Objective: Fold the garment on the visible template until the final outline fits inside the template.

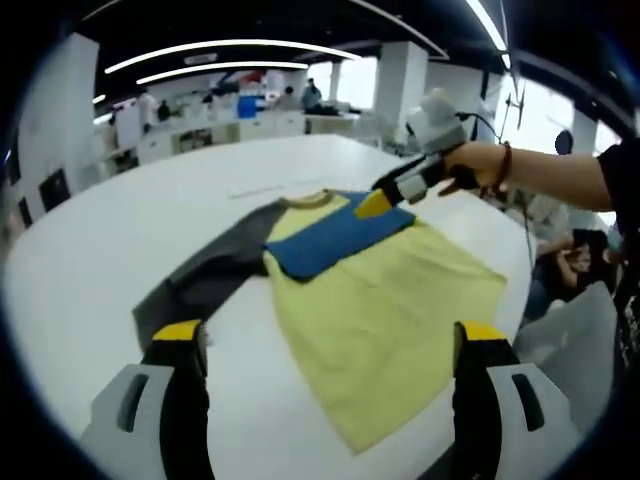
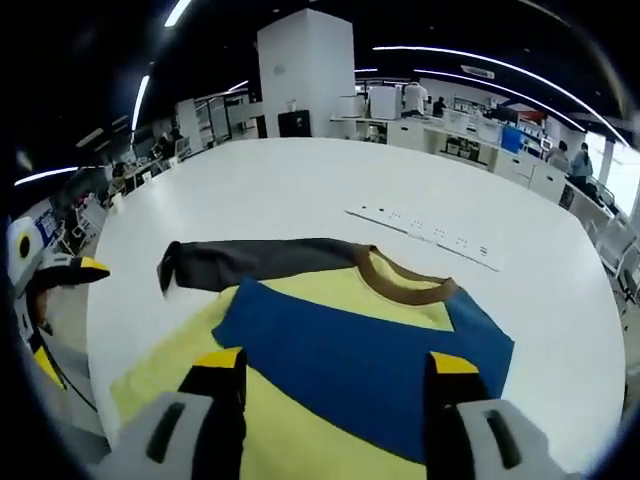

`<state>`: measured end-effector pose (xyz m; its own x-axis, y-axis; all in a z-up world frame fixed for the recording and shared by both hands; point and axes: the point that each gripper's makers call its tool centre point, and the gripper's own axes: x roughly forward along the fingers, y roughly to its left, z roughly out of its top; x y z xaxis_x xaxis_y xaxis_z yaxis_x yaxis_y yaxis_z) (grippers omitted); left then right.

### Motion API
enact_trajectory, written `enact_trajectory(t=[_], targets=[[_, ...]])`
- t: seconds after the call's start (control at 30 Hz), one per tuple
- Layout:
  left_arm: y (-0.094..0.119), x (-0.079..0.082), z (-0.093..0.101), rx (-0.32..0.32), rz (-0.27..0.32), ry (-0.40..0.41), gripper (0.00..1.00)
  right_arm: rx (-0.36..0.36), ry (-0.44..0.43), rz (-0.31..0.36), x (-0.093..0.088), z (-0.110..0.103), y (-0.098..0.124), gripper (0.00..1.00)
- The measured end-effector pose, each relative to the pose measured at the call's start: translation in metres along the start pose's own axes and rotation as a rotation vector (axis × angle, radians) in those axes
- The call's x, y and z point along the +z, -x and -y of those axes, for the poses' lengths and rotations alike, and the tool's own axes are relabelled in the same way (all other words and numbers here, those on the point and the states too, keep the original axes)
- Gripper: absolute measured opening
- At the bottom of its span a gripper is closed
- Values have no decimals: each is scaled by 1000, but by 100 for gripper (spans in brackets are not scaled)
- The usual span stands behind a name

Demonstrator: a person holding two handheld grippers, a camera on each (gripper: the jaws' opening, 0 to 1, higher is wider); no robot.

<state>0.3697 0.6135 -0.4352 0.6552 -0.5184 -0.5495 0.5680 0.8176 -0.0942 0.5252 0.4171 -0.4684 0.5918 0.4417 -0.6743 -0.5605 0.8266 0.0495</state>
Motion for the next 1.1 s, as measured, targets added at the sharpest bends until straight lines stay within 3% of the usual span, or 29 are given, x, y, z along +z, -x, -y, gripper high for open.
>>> enact_trajectory(t=[0.53,0.77,0.97,1.1], targets=[[0,-3,1,6,0,14,99,-120,-48,-41,-37,72,33,61],[2,-5,-1,12,-5,19,99,-127,-57,-73,-57,83,39,50],[2,-7,-1,14,-17,14,99,-122,-50,-104,-71,85,42,34],[3,-8,-1,11,-22,4,99,-131,-55,-122,-79,90,43,32]])
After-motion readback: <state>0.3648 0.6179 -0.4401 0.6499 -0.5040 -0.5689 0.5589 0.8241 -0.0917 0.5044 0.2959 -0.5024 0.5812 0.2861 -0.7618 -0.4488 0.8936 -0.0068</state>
